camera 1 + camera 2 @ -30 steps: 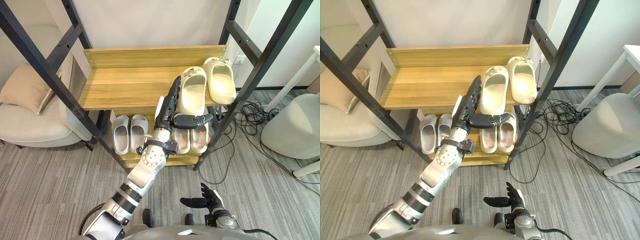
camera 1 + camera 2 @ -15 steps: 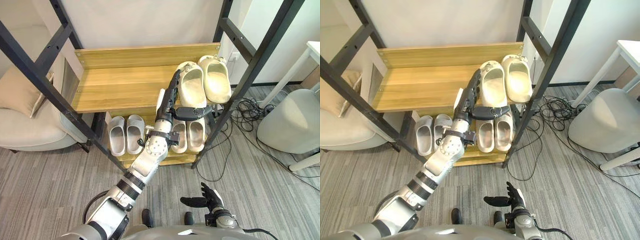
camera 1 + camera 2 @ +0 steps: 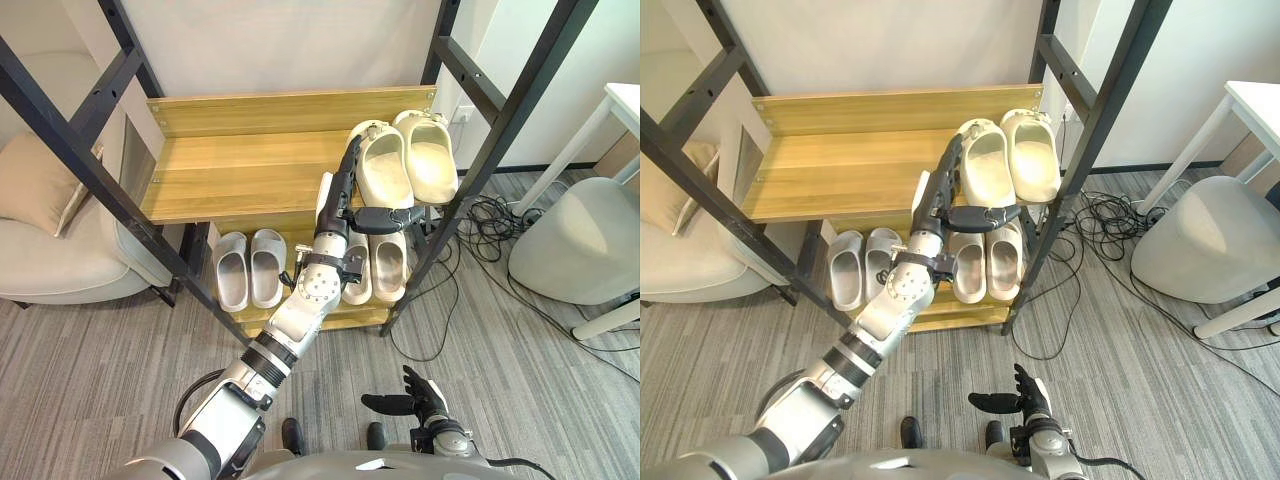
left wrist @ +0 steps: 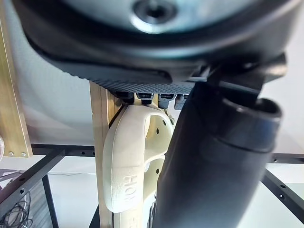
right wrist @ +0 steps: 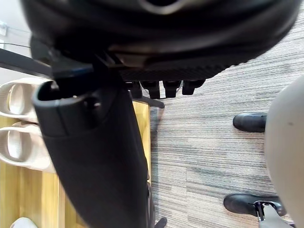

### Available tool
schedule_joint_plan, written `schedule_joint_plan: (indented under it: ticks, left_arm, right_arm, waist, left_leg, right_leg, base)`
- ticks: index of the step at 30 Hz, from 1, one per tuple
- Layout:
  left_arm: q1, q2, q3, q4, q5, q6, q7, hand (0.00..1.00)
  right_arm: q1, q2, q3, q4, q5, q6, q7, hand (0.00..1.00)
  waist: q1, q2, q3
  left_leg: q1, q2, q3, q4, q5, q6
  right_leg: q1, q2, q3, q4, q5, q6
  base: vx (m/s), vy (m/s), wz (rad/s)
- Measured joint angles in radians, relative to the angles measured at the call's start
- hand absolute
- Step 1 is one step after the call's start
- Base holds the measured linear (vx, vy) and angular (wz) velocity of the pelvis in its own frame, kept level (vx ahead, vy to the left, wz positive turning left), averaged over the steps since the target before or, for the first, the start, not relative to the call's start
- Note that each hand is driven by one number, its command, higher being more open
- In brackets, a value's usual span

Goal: Organize the slippers on the shoe rack

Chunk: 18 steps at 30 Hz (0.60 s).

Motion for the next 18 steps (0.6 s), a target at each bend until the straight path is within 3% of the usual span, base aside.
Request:
schedule_joint_plan:
  ticks: [12,18]
  left_arm:
    - [-0.025,-0.008,0.011,0.042,0.016,0.002,0.007,1.0]
    - [0.024,0.025,0.043,-0.051,0.015,0.016,-0.044,1.0]
  right_arm:
    - [0.001,0.006,-0.018,0.0,0.0,0.0,0.0,1.0]
    - [-0.006,0.007,-0.016,0.004,0.001,0.002,0.001,1.0]
  waist:
    - [0.001,0.0,0.0]
    - [0.005,0.0,0.0]
  left_leg:
    - [0.005,0.001,0.01,0.0,0.0,0.0]
    - [0.004,0.001,-0.001,0.0,0.003,0.005]
  right_leg:
    - [0.0,0.0,0.001,0.0,0.002,-0.016]
    - [0.003,0.0,-0.01,0.001,0.001,-0.017]
  base:
    - [-0.01,0.003,-0.02]
    - [0.01,-0.002,0.02]
